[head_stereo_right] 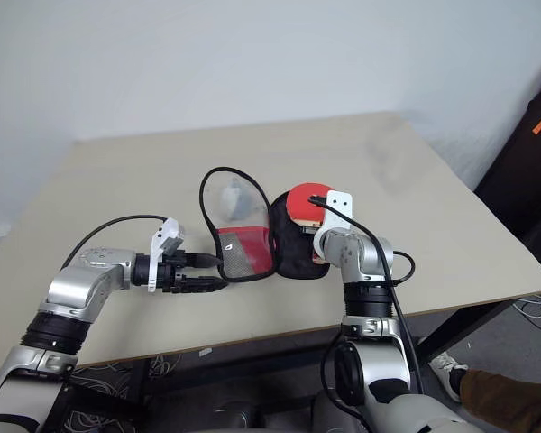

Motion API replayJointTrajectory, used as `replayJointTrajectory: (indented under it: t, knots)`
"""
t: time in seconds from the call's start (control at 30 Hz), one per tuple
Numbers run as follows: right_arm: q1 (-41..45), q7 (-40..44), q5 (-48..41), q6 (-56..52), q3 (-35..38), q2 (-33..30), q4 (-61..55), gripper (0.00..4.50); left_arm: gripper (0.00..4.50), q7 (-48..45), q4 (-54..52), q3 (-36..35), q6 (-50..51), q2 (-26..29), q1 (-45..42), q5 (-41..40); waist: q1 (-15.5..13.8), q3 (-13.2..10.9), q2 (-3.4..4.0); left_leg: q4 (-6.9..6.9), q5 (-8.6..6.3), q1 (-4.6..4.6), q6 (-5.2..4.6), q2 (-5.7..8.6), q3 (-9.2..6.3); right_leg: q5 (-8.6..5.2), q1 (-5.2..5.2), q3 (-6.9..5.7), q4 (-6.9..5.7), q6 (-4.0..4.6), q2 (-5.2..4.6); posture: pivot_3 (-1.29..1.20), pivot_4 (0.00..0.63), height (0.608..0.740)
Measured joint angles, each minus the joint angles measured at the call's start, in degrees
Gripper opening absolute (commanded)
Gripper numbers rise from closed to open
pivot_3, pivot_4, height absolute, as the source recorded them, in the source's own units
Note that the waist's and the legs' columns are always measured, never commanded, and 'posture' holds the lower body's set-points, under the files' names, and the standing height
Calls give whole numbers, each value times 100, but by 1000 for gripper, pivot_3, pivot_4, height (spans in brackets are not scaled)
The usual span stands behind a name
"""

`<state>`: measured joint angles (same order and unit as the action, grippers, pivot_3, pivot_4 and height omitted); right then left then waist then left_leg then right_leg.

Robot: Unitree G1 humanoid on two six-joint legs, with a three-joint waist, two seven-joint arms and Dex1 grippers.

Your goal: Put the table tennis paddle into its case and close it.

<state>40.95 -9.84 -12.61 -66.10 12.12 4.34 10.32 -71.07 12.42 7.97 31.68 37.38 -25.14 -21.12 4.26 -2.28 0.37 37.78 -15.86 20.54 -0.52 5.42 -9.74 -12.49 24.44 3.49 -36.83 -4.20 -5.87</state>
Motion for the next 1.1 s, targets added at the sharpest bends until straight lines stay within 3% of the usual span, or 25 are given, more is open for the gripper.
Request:
replayJointTrajectory:
  t: [1.1]
  knots:
    - [-115,-32,259,-216,-255,322,-276,1203,3817,162,-576,6,673,-10,-23,-14,18,0,0,3,1,-1,1,0,0,2,0,1,-5,2,1,0,0,740]
